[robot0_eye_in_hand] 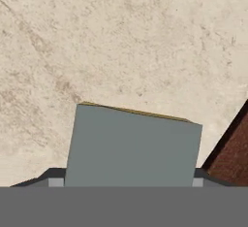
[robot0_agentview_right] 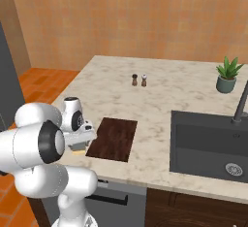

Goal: Pick up the sponge from the counter and clean the cutting board by briefly scrubbing or pressing down on the cutting board. Once finished, release the sponge.

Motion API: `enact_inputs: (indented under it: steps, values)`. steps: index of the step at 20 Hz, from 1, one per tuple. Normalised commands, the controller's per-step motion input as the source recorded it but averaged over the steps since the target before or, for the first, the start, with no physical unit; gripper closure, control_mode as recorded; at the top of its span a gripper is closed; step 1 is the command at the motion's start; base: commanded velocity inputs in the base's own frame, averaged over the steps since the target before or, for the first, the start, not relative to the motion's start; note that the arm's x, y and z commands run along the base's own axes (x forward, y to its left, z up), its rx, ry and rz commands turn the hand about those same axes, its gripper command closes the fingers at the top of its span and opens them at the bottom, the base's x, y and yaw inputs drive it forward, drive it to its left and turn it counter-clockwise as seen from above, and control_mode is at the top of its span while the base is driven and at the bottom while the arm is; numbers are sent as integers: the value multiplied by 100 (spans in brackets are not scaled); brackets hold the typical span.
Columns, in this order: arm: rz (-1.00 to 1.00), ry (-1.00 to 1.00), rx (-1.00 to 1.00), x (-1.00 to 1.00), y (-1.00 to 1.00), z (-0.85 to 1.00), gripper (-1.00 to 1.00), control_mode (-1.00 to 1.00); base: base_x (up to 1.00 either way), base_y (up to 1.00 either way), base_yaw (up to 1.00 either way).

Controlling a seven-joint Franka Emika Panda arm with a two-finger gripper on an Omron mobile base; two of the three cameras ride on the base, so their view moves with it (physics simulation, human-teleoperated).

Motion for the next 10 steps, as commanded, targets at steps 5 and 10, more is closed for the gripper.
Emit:
enact_inputs:
  steps: [5, 10]
  values:
    - [0, -1, 8, -14, -58, 0, 100, -100, 0, 0, 0]
    - [0, 0, 9, 6, -20, -3, 100, -100, 0, 0, 0]
